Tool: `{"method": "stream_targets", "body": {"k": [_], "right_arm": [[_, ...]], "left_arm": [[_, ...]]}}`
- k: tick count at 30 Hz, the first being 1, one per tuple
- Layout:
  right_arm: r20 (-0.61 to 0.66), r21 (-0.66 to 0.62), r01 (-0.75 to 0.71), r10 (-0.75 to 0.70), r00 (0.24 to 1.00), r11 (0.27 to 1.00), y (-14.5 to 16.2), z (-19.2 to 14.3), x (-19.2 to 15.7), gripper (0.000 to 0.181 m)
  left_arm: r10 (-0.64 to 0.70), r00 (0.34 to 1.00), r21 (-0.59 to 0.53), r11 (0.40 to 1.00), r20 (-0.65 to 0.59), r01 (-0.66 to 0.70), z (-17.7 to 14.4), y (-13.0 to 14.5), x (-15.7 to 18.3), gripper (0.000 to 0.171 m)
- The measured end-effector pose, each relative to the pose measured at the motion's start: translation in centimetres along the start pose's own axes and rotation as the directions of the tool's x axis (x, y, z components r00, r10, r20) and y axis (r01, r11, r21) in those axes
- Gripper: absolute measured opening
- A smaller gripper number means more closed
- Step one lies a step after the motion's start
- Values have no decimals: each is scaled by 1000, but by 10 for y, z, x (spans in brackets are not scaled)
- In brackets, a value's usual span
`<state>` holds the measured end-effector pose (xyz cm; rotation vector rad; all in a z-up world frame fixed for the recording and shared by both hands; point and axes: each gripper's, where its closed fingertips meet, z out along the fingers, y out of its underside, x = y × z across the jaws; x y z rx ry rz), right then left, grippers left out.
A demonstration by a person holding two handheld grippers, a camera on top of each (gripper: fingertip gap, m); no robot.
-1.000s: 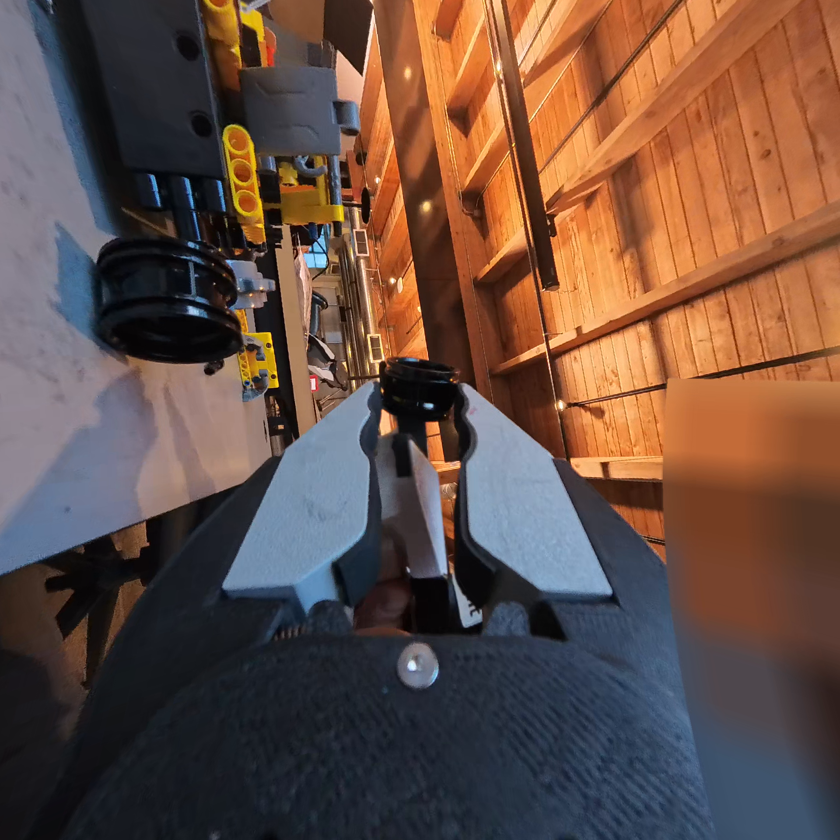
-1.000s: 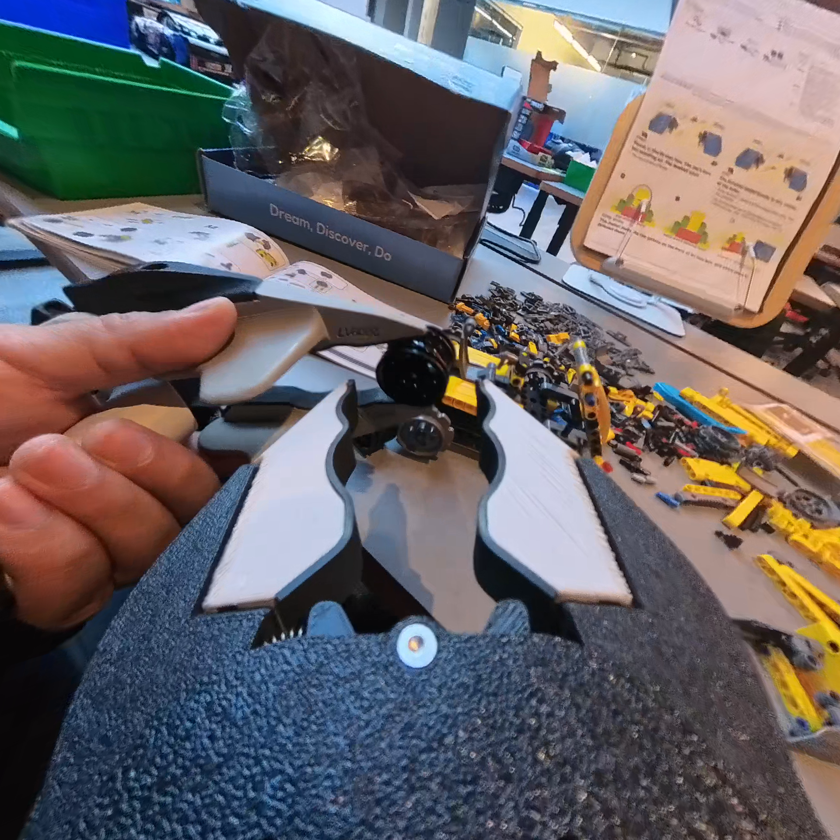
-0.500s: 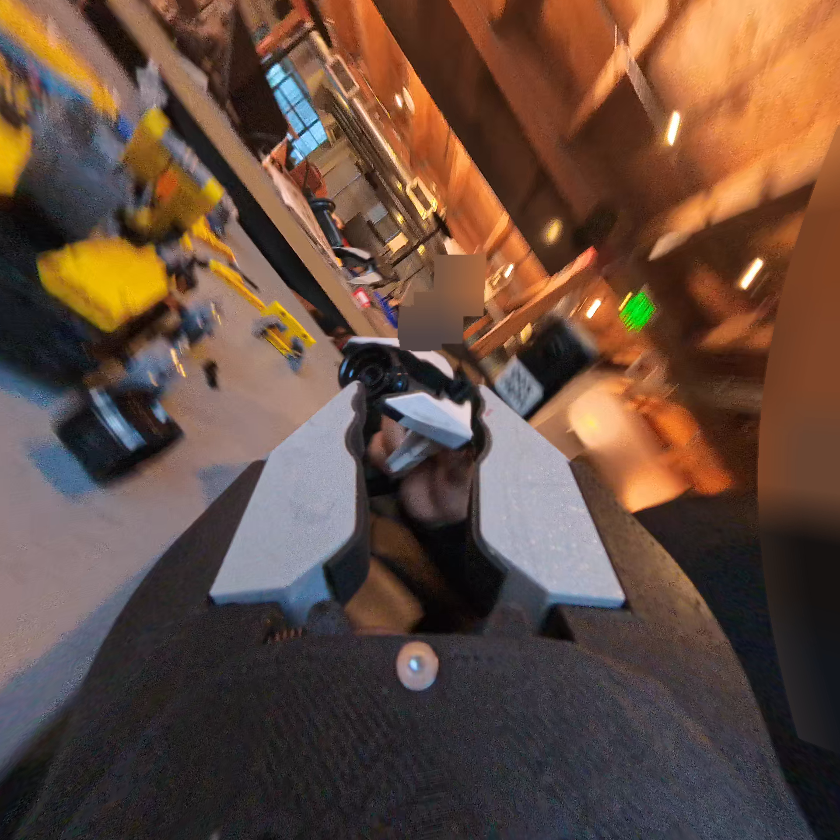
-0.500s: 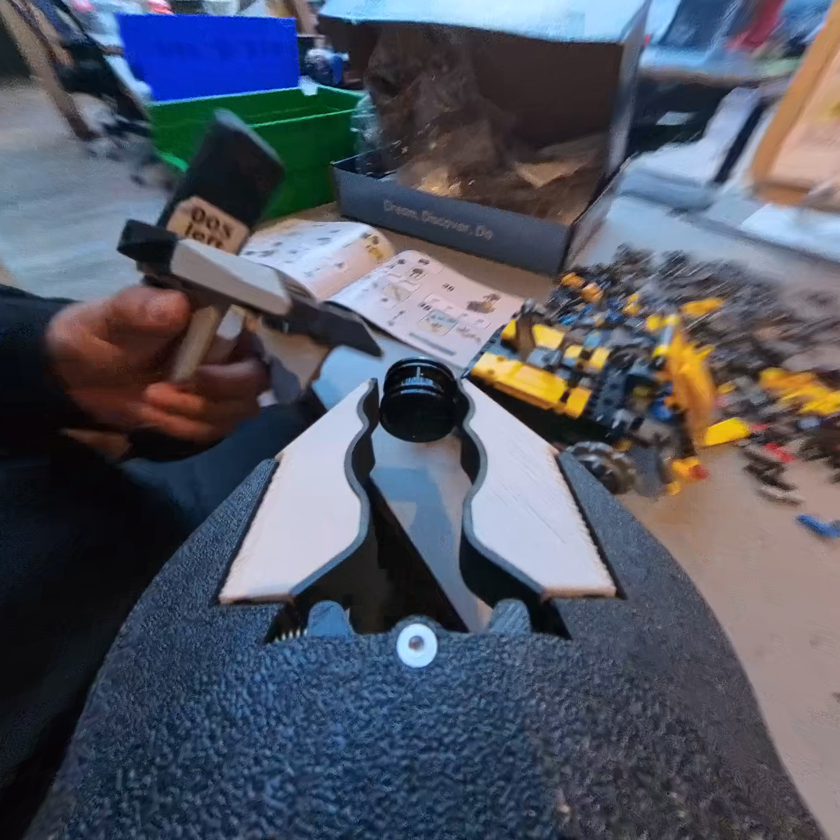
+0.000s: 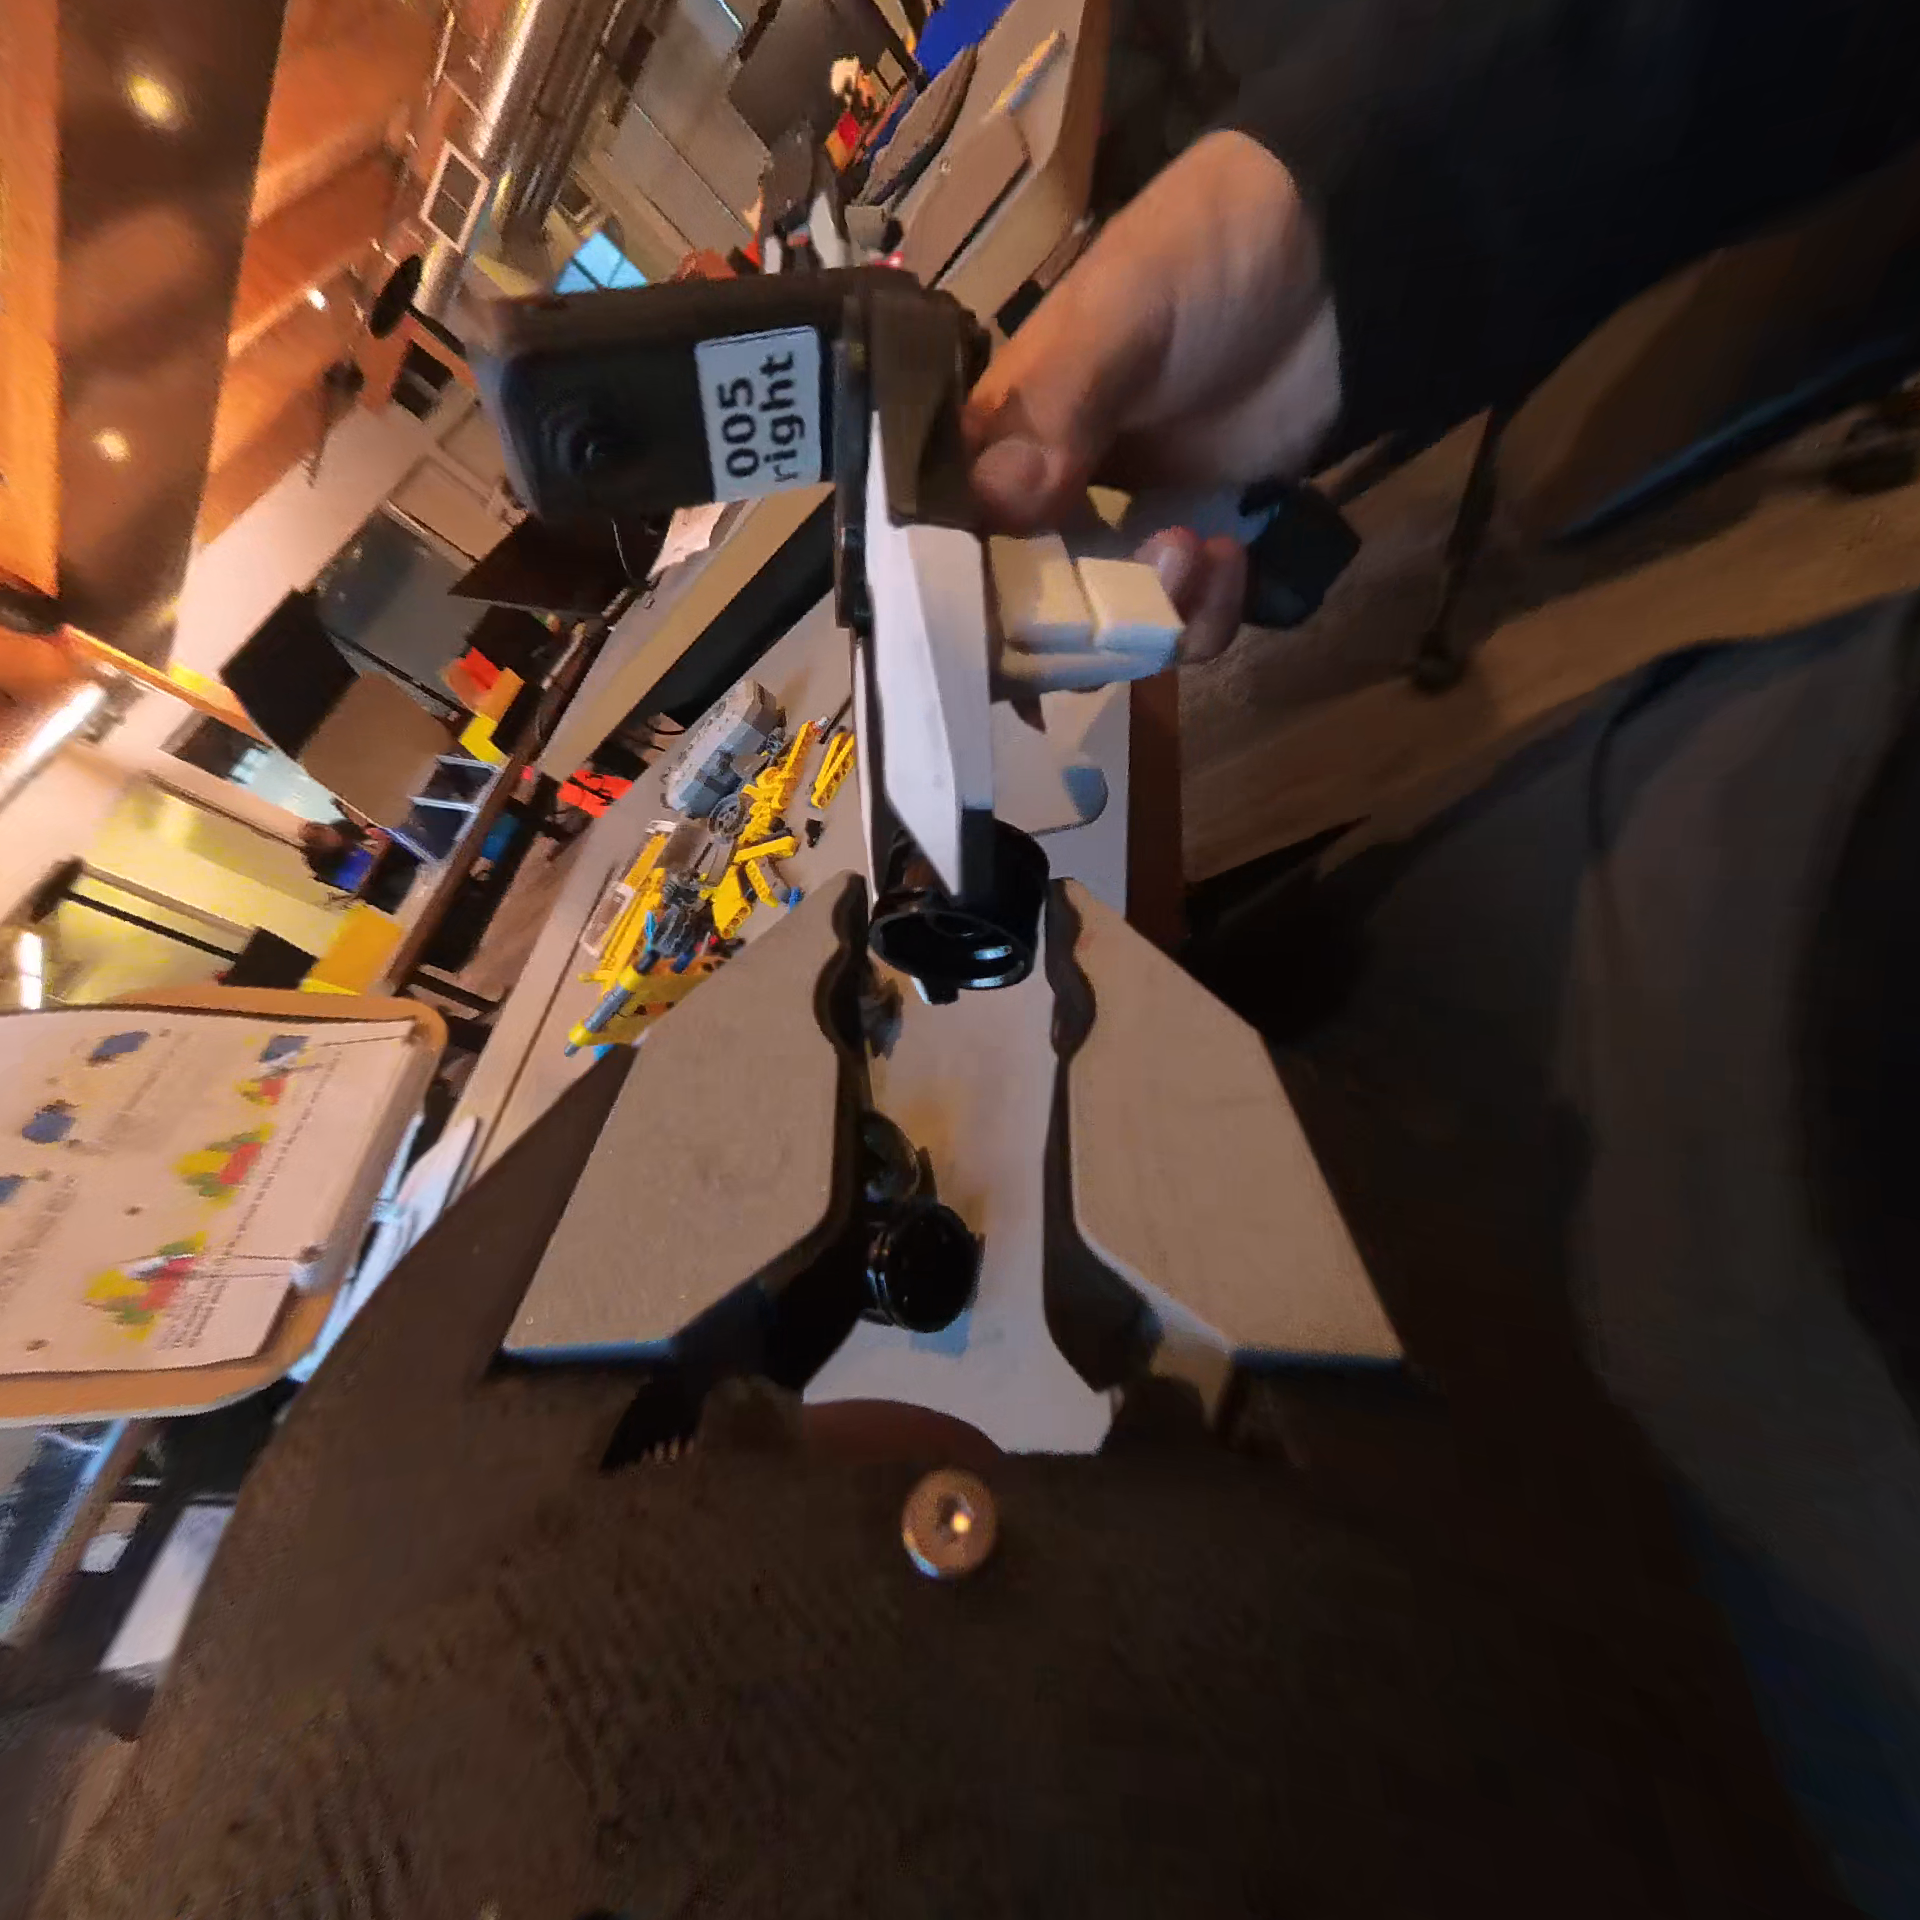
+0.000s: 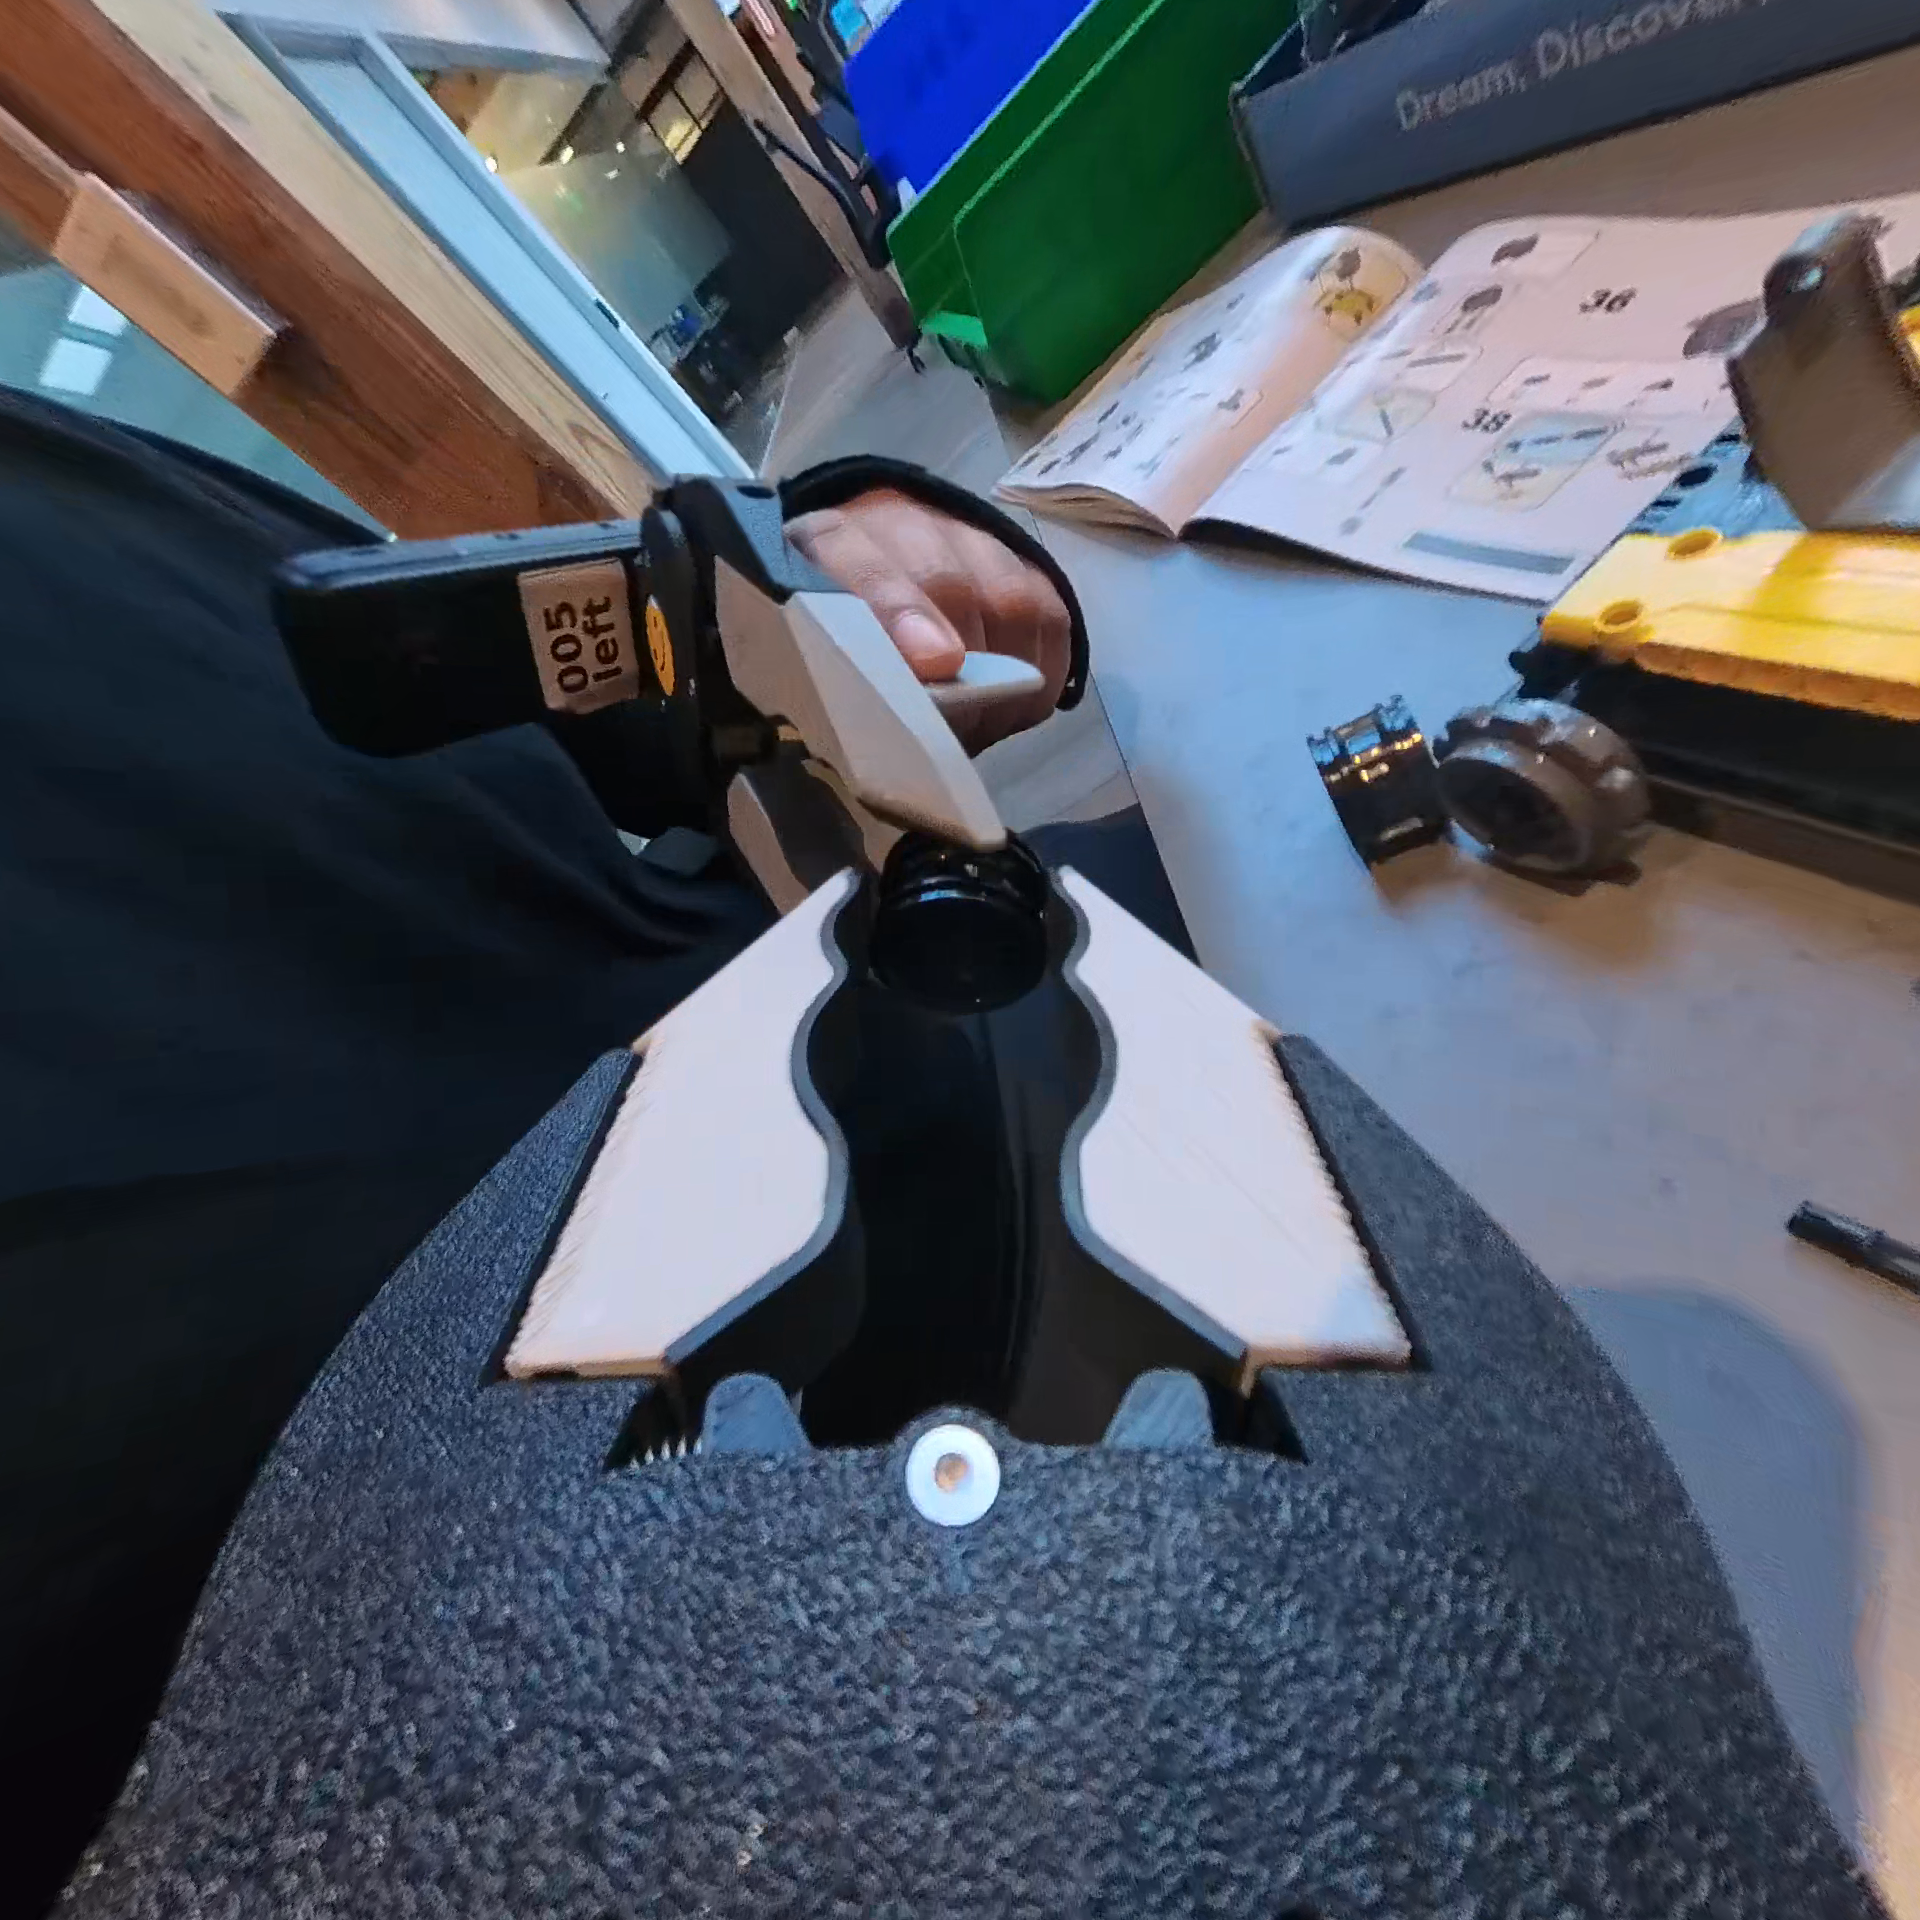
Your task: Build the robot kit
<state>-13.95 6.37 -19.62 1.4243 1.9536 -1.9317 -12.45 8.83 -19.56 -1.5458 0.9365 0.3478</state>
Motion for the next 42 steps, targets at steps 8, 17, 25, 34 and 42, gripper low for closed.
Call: {"method": "stream_targets", "body": {"k": [8,17,25,34,42], "right_arm": [[-210,-107,94,-115,971,990,13,-33,35,38],[-447,-417,181,-374,813,891,19,-90,122,40],[-369,-418,195,-362,856,887,12,-65,136,32],[-364,-438,225,-400,841,871,20,-60,128,5],[-391,-403,224,-388,835,887,25,-66,116,5]], "left_arm": [[-114,992,-12,993,61,115,3,18,-3,32],[-444,896,194,877,-22,440,-11,4,-29,32],[-542,835,336,771,-99,541,-31,-6,-40,32],[-591,788,387,696,-172,606,-38,-8,-39,32],[-721,684,51,683,-111,728,-6,30,-22,31]]}}
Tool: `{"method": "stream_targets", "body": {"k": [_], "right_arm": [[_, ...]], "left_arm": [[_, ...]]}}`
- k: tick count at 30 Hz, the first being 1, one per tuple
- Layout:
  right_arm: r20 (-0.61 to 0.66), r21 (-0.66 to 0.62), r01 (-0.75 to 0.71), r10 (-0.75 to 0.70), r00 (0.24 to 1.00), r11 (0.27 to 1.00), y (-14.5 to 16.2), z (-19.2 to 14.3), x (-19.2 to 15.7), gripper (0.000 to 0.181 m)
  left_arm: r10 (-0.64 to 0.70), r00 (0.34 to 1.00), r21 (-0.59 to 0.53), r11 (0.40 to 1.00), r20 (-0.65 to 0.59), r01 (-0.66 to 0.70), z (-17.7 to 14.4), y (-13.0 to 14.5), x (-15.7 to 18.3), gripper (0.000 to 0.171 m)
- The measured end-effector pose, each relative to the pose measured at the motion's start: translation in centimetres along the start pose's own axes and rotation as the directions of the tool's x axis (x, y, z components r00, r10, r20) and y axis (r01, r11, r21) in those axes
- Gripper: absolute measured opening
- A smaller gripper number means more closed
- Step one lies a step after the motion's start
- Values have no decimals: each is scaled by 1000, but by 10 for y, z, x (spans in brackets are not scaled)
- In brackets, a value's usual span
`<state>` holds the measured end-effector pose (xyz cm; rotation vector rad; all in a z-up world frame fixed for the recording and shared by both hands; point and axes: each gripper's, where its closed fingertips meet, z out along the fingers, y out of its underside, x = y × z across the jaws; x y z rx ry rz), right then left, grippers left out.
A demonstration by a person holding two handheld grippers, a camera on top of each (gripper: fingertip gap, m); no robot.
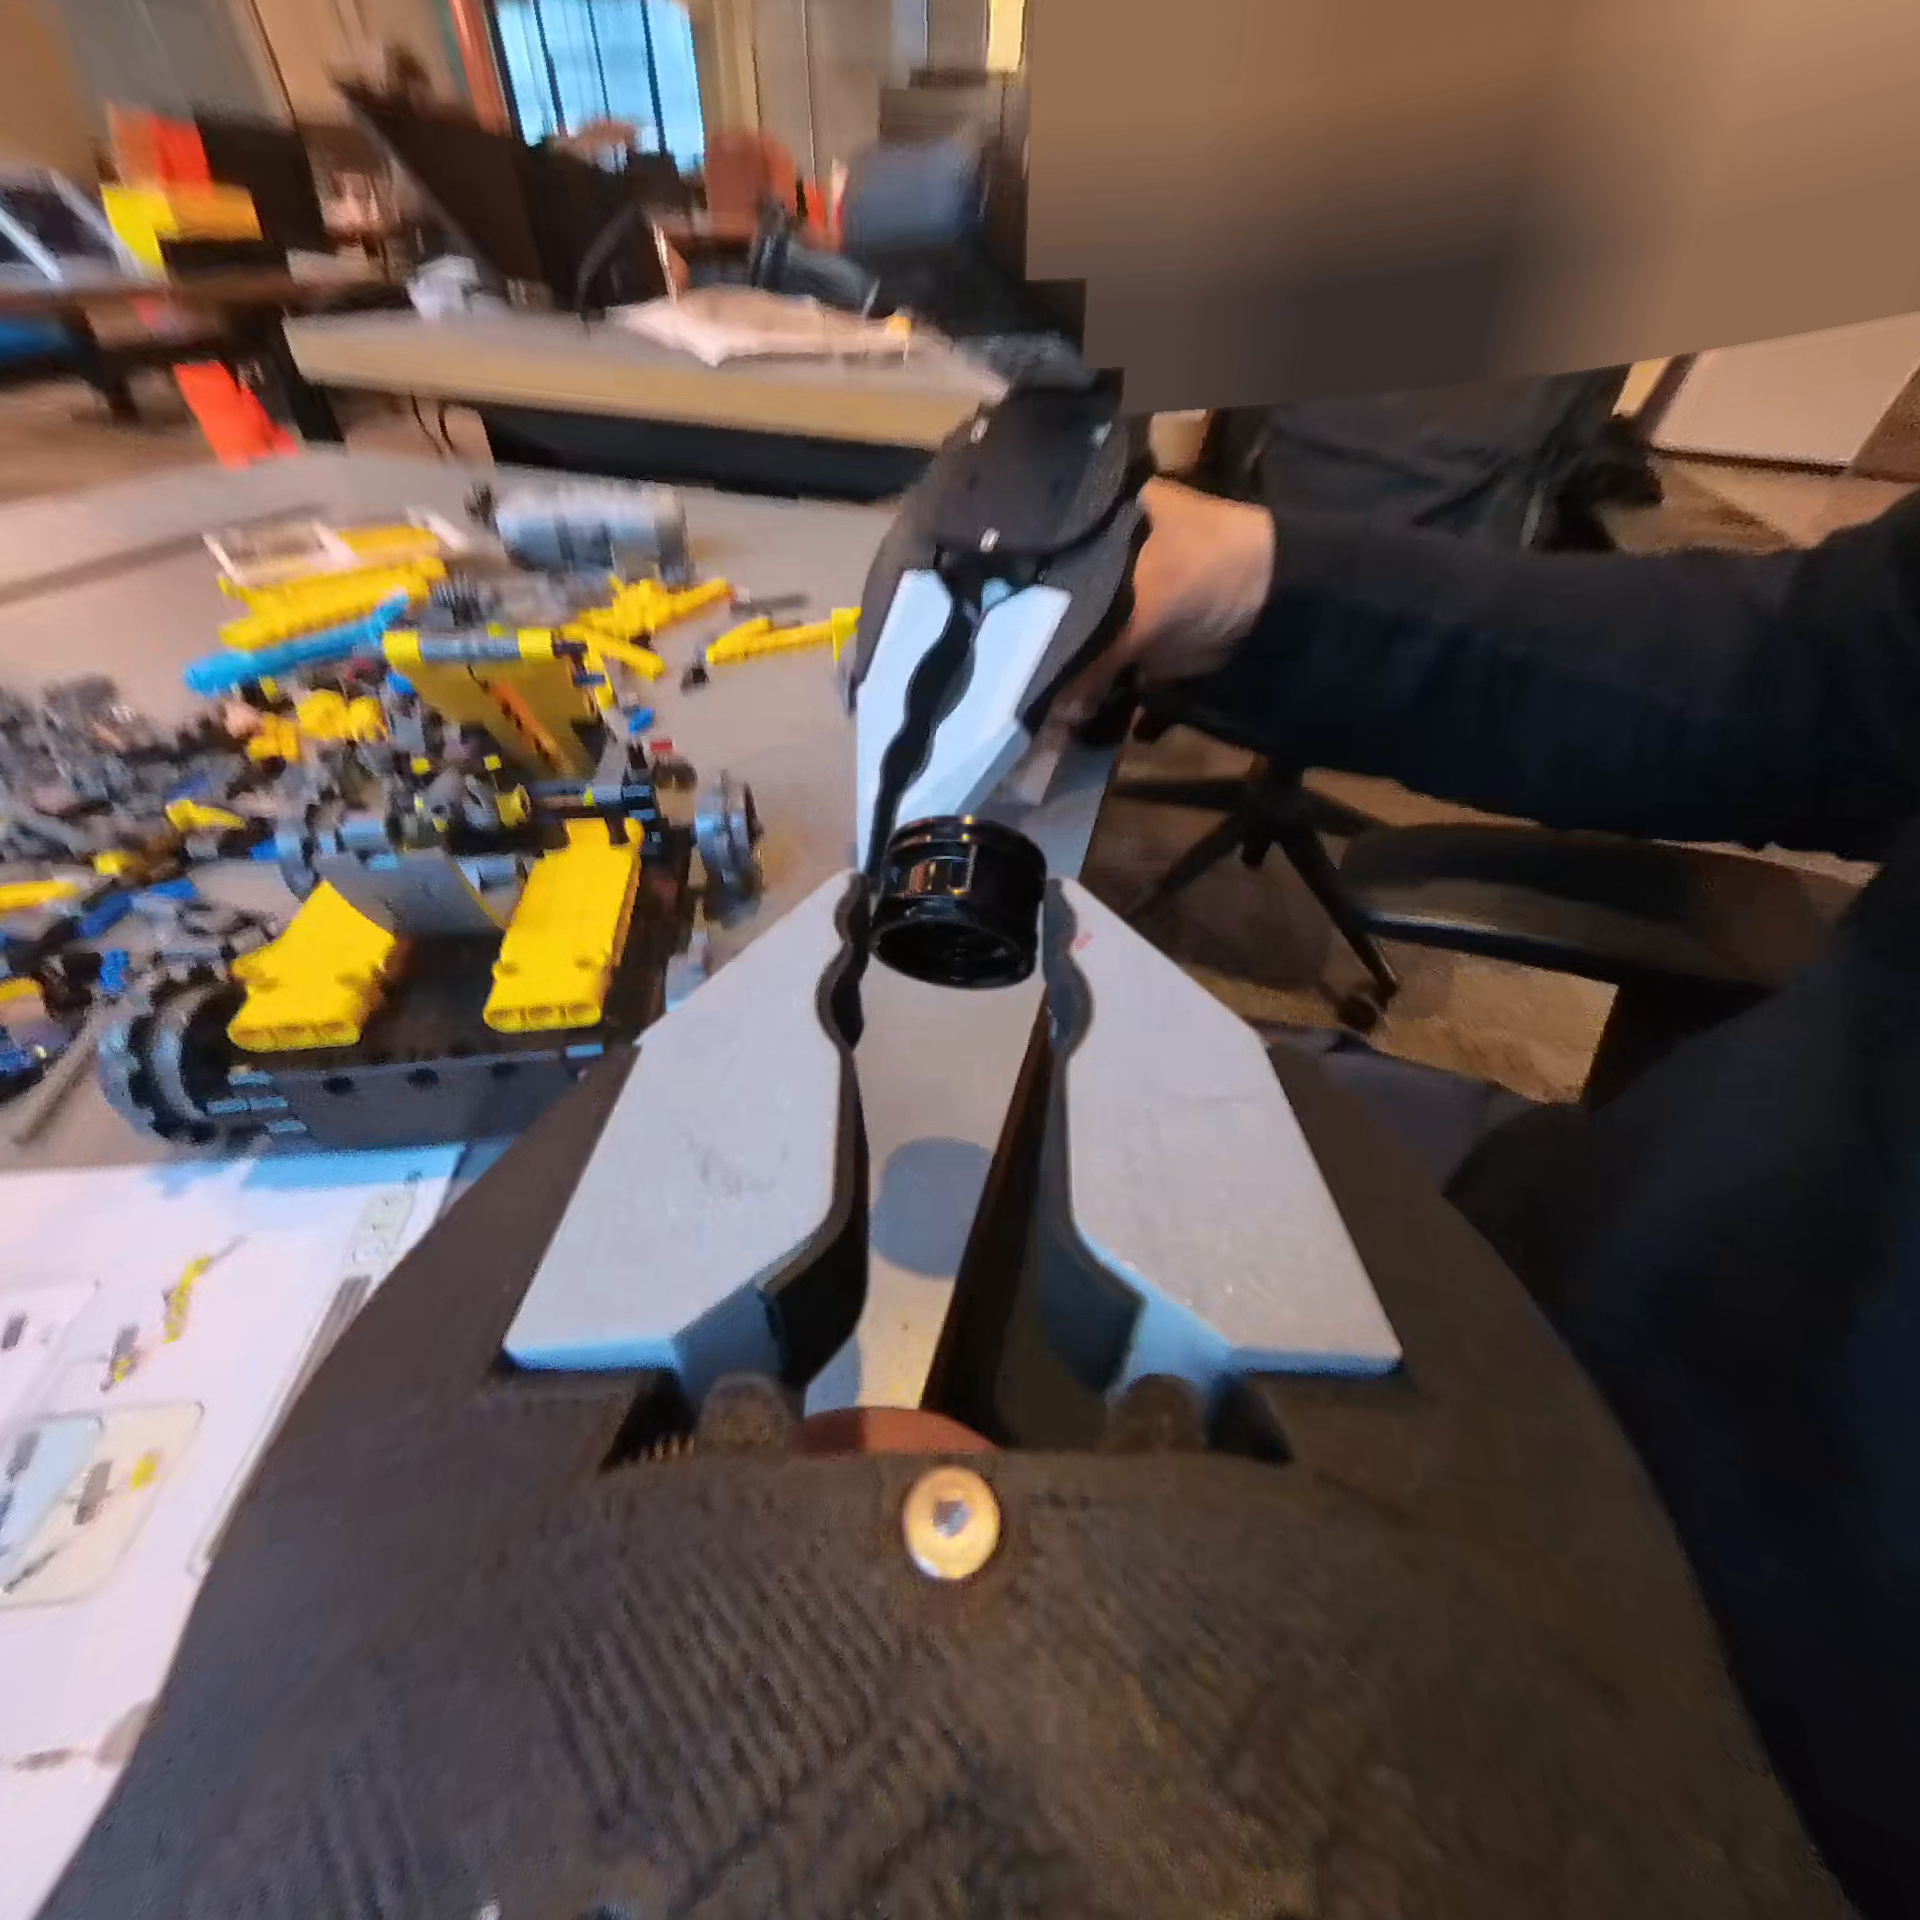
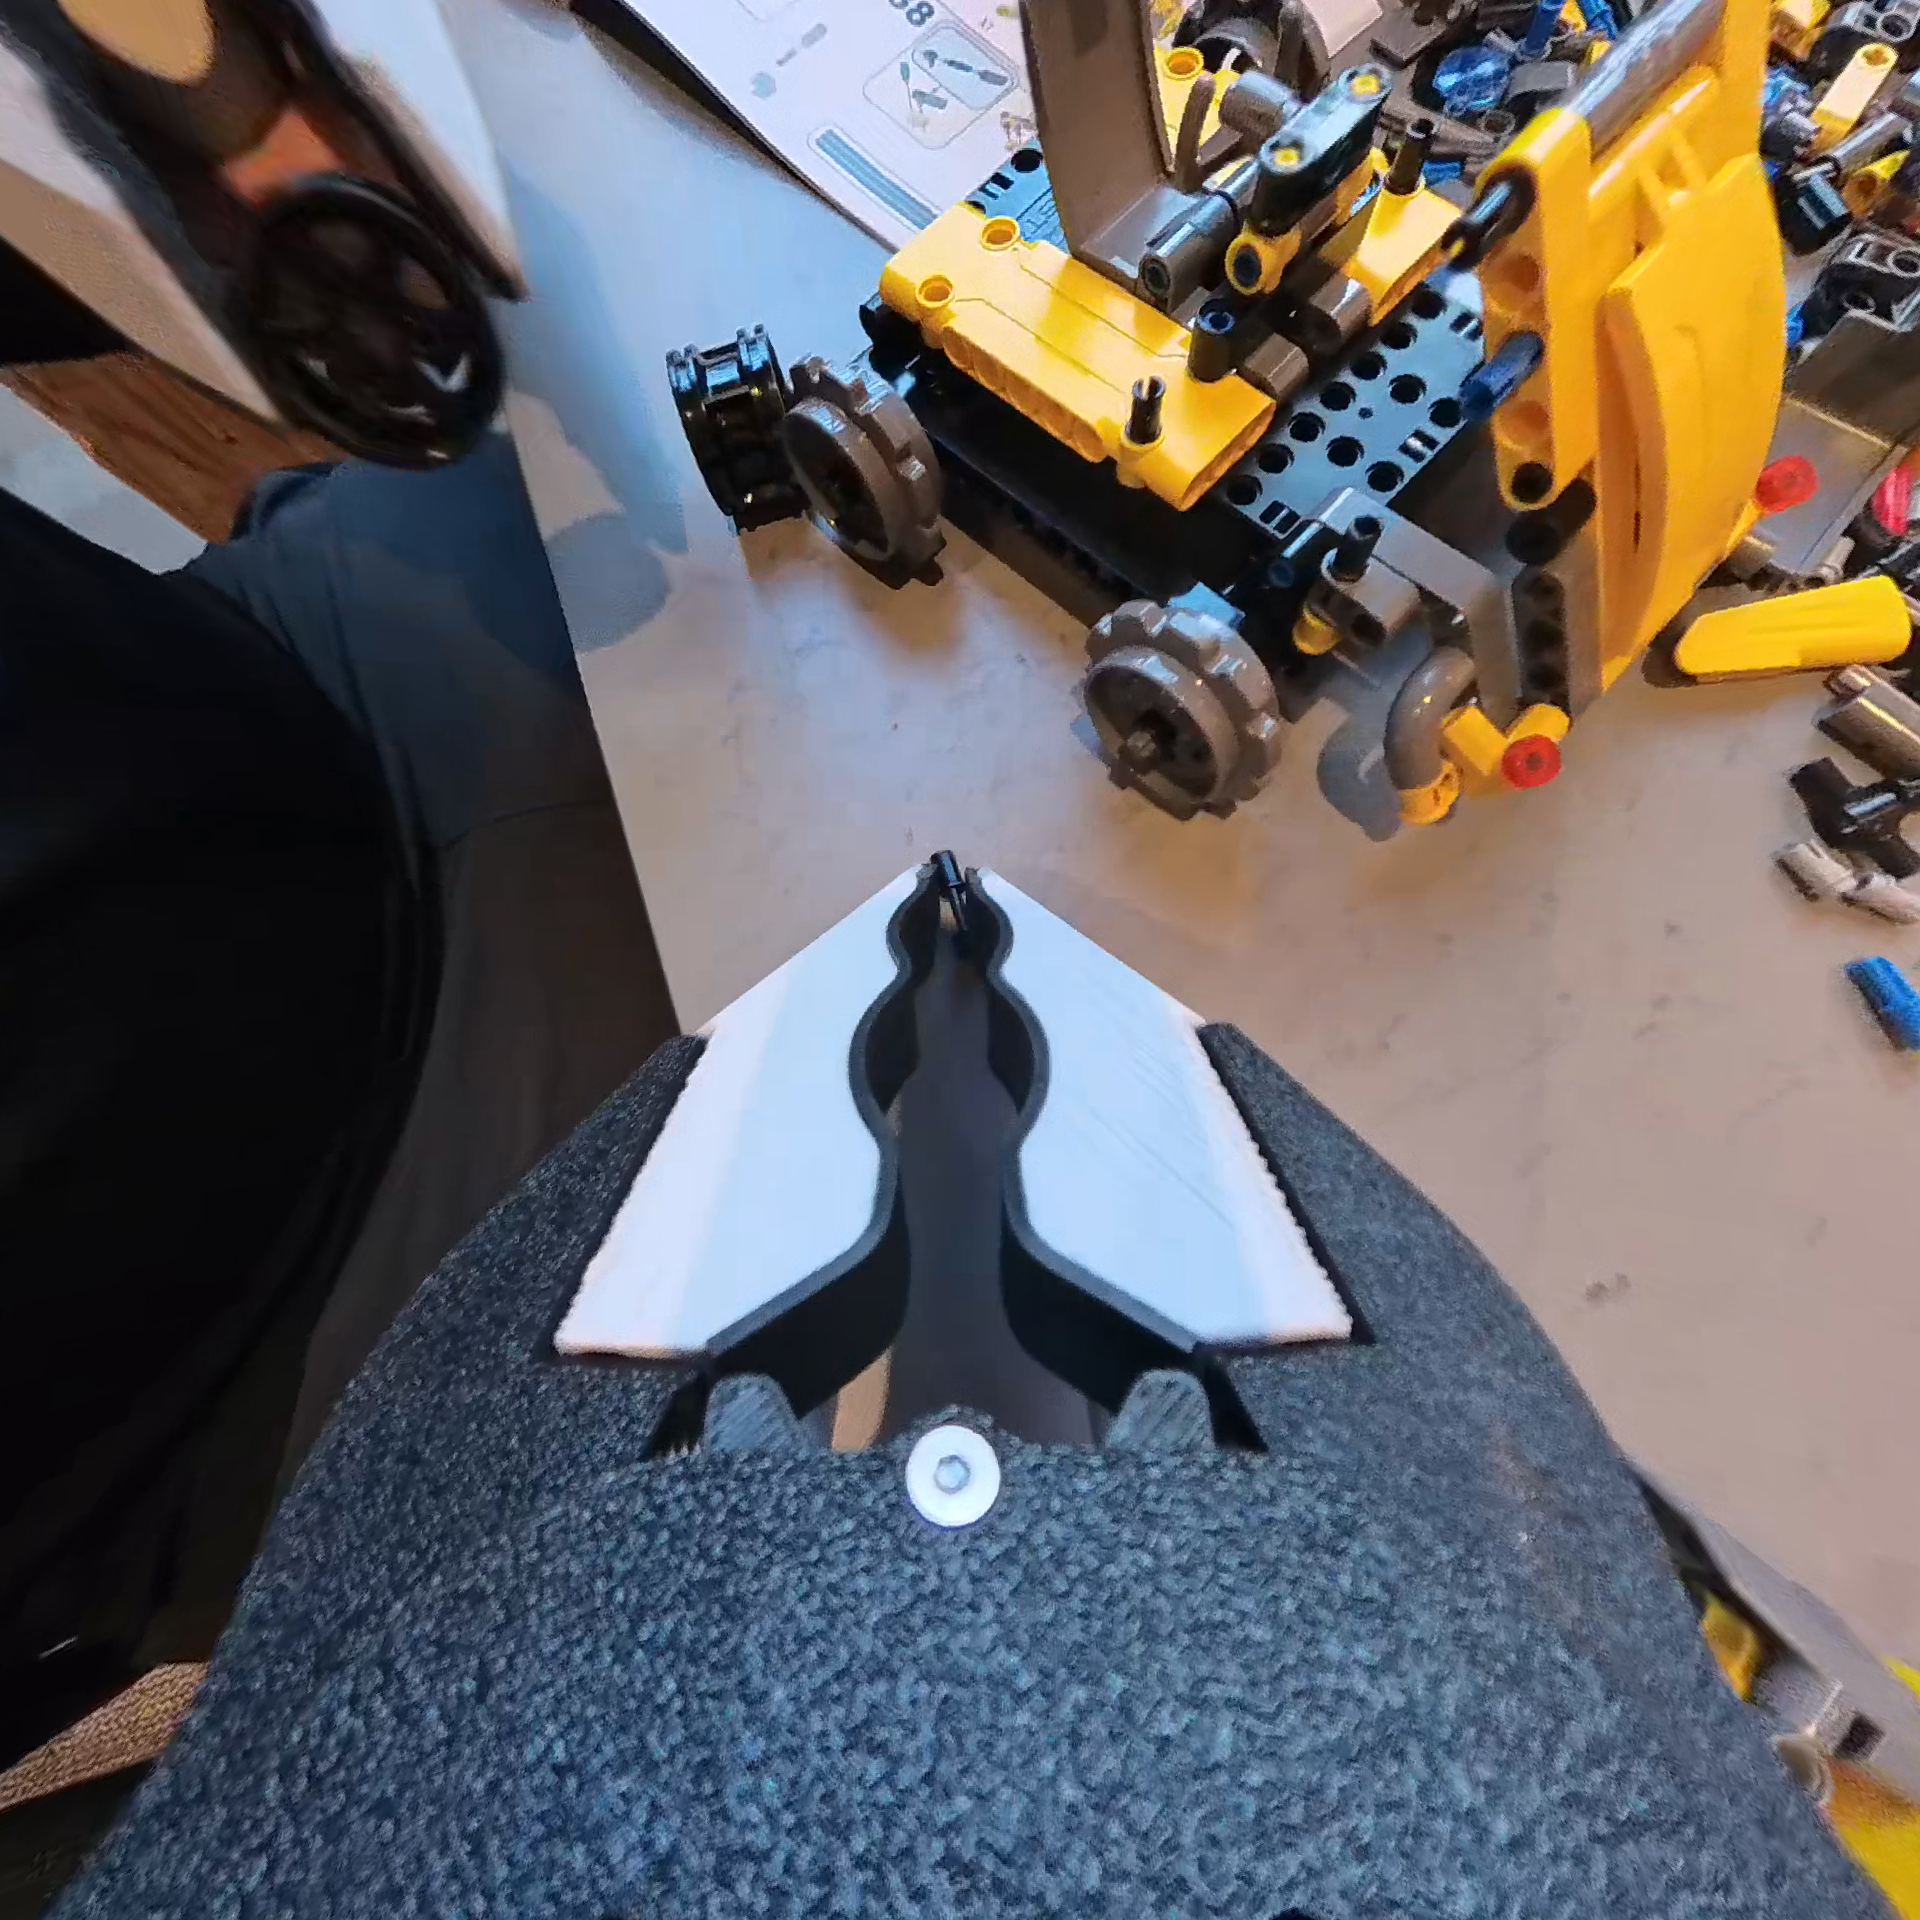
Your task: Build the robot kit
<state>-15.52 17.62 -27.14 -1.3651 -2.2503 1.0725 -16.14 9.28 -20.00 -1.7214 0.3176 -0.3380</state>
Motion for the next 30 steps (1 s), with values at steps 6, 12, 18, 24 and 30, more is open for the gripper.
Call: {"method": "stream_targets", "body": {"k": [6,12,18,24,30], "right_arm": [[35,46,7,-9,999,999,-3,-5,-13,5],[13,20,68,-68,998,998,1,-3,-20,5],[4,-25,76,-76,997,997,9,0,-19,5],[11,-21,72,-72,997,997,10,0,-20,5],[5,-16,80,-80,997,997,10,-1,-20,5]], "left_arm": [[23,999,-253,967,28,-15,20,31,-4,31],[167,986,-482,862,-16,-154,43,57,-3,31],[161,987,-530,837,-3,-138,50,64,-8,32],[171,985,-521,841,10,-141,53,63,-7,32],[168,986,-518,844,17,-135,52,63,-7,32]]}}
